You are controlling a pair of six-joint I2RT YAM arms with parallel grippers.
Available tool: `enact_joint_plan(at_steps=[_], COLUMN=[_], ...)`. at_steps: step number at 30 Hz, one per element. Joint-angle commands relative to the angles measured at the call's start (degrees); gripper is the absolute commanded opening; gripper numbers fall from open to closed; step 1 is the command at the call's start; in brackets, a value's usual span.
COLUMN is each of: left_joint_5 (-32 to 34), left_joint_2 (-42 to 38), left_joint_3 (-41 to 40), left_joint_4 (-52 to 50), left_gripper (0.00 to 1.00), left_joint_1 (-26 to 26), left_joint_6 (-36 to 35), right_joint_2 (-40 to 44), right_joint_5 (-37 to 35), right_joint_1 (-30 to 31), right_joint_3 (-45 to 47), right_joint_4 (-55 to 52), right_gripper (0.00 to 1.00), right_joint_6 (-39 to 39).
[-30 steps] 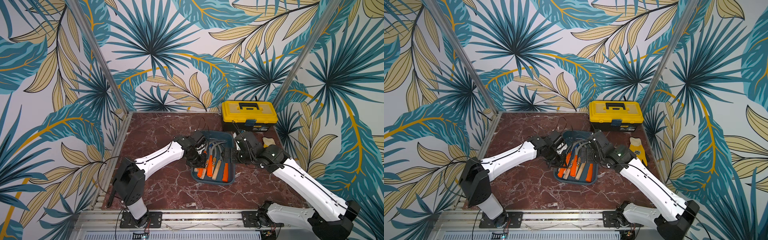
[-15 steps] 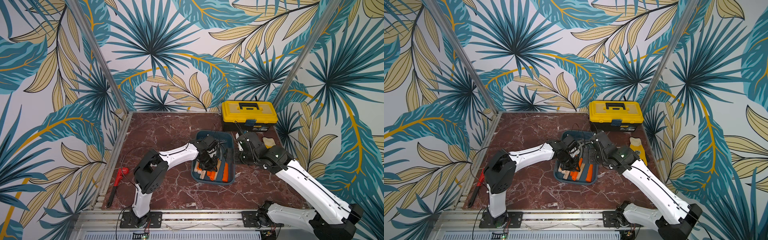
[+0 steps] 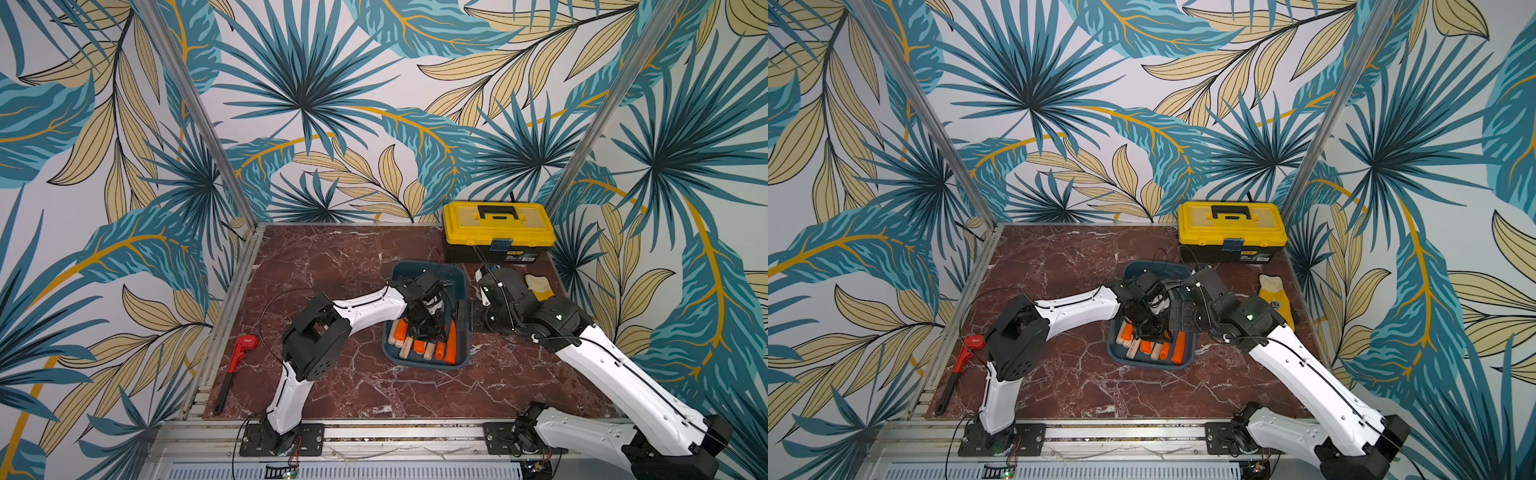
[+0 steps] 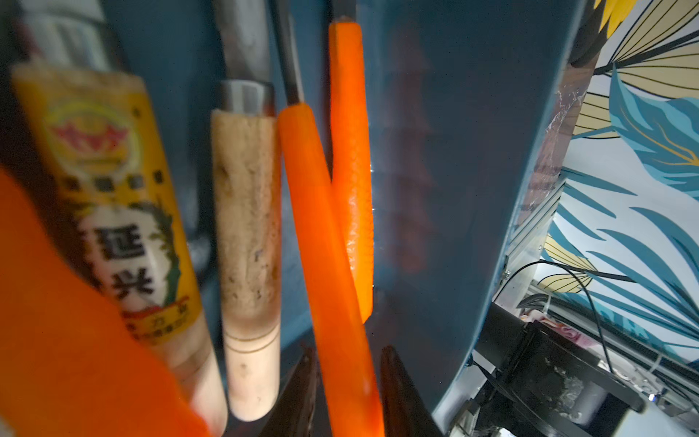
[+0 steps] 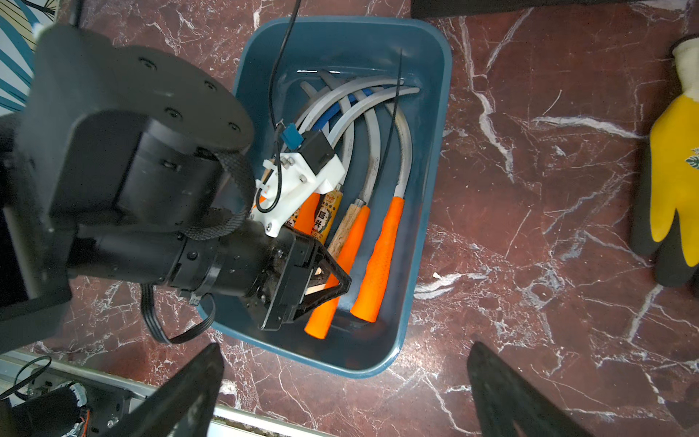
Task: Put small sickles into storage boxes
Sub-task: Place the sickle in the storage box.
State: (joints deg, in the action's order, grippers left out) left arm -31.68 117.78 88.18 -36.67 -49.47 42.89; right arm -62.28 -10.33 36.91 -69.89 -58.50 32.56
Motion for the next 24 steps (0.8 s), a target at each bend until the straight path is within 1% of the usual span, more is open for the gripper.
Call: enact_joint_plan(at_steps=[1,5,8,12,13,15,16,18,20,24], left_joint_5=[-0.71,-0.66,0.12,1.26,1.89,3.45,4.31,6.6,8.13,10.38], left_joint_2=[-0.99,-3.44,-6.86,-12.84,-14.25,-17.39,-18.78,-21.53,-23.88,-29.43], left_joint_3=[0.85,0.05,-1.47,-4.66,-5.29,-6.56,-7.08,-7.77,-8.83,-13.55], left_joint_4=[1.01,0.97,0.92,0.54,-0.04,-1.77,-2.76,-5.55,-7.49,-8.51], left_gripper=[0.38,0.46,0.58,0.7,0.75,0.85,0.87,0.96,1.0,0.99], left_joint_1=[-0.14,0.08,0.82,3.09,3.86,5.63,6.33,8.13,9.9,14.51], left_joint_6=[-0.68,-0.62,-0.61,-0.87,-1.23,-2.61,-3.52,-5.8,-7.89,-11.01], right_joint_2=[1.06,1.58,1.86,1.68,1.64,1.57,1.72,2.42,3.59,6.23], right_joint_5=[-0.95,-1.13,-1.52,-2.03,-2.37,-3.06,-3.25,-4.25,-6.48,-12.3], right_joint_1=[-0.18,-0.21,-0.2,-0.23,-0.2,-0.19,-0.22,-0.23,-0.21,-0.36], right_joint_3=[1.34,1.35,1.27,1.03,1.02,1.2,1.27,1.98,2.92,6.09], right_joint_4=[-0.94,-0.99,-1.01,-1.04,-0.95,-0.42,0.19,2.05,4.2,9.24], right_gripper=[1.0,1.0,1.0,0.99,1.0,0.99,1.0,1.0,1.0,1.0], right_joint_6=[0.74,1.06,1.36,1.38,1.32,0.96,0.74,0.07,-0.59,-4.92])
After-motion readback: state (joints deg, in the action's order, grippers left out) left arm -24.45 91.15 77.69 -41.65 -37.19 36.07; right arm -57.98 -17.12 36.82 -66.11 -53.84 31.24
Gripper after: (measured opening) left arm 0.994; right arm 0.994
